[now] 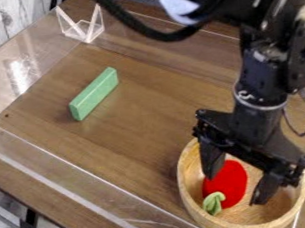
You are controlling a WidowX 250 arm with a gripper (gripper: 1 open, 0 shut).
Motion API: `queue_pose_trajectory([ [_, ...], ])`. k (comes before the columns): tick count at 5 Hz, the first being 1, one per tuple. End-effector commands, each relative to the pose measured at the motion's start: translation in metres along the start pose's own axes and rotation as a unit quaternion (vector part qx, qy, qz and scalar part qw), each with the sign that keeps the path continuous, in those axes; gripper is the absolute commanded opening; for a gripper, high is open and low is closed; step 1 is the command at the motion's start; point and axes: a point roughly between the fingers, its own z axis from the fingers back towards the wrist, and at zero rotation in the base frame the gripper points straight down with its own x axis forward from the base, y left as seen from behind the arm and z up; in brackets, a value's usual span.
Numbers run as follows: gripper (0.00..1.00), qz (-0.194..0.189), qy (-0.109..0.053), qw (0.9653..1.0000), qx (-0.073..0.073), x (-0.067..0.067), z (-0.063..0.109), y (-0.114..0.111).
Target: Move the red object to the left side of the table
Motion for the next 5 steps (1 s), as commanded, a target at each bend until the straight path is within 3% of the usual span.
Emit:
queue_pose_trajectory([
  [1, 1.0, -0.033, -0.015, 0.9994, 0.001, 0.001, 0.001, -0.001],
  [3, 1.0, -0.062, -0.029, 0.9977, 0.002, -0.011, -0.004, 0.024],
  [5, 1.0, -0.026, -0.05, 0.9983, 0.01, -0.005, 0.011, 0.026],
])
